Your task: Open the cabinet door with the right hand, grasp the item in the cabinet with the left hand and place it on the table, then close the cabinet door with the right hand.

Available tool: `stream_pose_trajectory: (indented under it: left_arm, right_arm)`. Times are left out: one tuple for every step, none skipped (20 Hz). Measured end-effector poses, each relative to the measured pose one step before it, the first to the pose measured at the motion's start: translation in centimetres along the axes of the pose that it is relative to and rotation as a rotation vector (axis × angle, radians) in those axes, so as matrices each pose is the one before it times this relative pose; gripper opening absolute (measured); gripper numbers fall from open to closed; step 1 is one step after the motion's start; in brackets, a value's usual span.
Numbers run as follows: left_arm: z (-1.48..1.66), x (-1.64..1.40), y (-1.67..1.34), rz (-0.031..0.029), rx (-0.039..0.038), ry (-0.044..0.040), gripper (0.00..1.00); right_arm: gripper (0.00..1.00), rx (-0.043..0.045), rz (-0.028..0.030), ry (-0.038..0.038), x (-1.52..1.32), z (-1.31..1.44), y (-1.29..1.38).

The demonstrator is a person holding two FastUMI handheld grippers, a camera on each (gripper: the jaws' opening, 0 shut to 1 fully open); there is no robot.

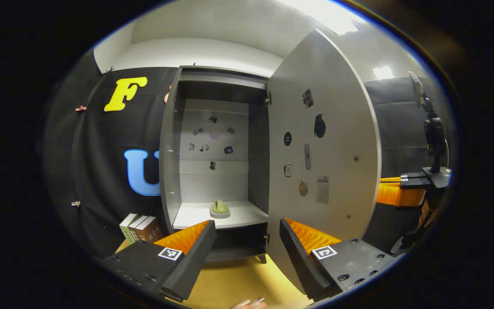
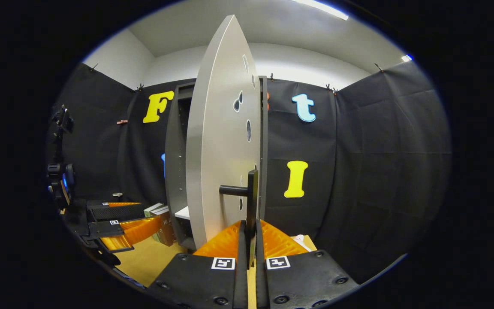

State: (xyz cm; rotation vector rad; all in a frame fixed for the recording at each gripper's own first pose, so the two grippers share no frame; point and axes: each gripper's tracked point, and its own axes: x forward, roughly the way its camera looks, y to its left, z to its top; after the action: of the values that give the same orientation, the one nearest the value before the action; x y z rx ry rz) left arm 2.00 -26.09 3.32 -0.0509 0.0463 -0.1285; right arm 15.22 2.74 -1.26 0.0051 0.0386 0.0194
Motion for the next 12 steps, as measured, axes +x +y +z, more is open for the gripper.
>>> stream_pose_trajectory:
  left_arm:
    - [0.118,0.392,0.196,0.00900,0.00124,-0.00212,0.94]
    - [0.014,0.234,0.047,0.00683,0.00291,-0.00162,0.94]
    - [-0.031,0.339,0.086,0.00462,0.00284,-0.00121,0.94]
    - [-0.094,0.210,-0.021,0.00212,0.00136,0.00097,0.94]
    - [0.009,0.276,0.006,0.00045,-0.00117,0.00078,0.94]
    - [-0.240,0.098,0.010,0.00070,-0.00349,0.00188,0.94]
    - [-0.136,0.152,0.015,-0.00284,-0.00277,0.00452,0.94]
    - [-0.200,0.022,0.109,-0.00351,0.00122,0.00673,0.94]
    - [-0.053,-0.008,0.264,0.00105,0.00502,0.00555,0.94]
    - [-0.185,-0.220,0.273,0.00138,0.00781,0.00390,0.94]
    - [0.033,-0.149,0.326,0.00241,0.00690,0.00232,0.94]
    - [-0.194,-0.184,0.225,-0.00095,0.00271,0.00101,0.94]
  right_arm:
    - [0.12,-0.00476,-0.00410,-0.00144,-0.048,-0.015,-0.237]
    - [0.11,-0.00898,-0.00348,-0.00214,0.006,0.087,-0.170]
    - [0.11,-0.00641,-0.00391,-0.00093,0.154,-0.020,-0.319]
    - [0.11,-0.00194,-0.00305,-0.00020,0.017,0.033,-0.152]
    - [0.10,0.00108,-0.00291,0.00008,-0.034,-0.012,-0.076]
    - [0.09,0.00349,-0.00413,0.00057,-0.061,0.003,-0.052]
    - [0.09,0.00193,-0.00634,-0.00067,-0.017,-0.012,-0.175]
    - [0.08,0.00041,-0.00874,0.00095,-0.056,-0.018,-0.146]
    - [0.07,-0.00295,-0.01162,0.00093,-0.005,-0.066,-0.277]
    - [0.07,-0.00263,-0.01241,0.00044,-0.093,0.059,-0.309]
    - [0.06,0.00139,-0.01060,0.00042,-0.161,-0.007,-0.246]
    - [0.06,0.00082,-0.00931,-0.00097,-0.169,0.080,-0.064]
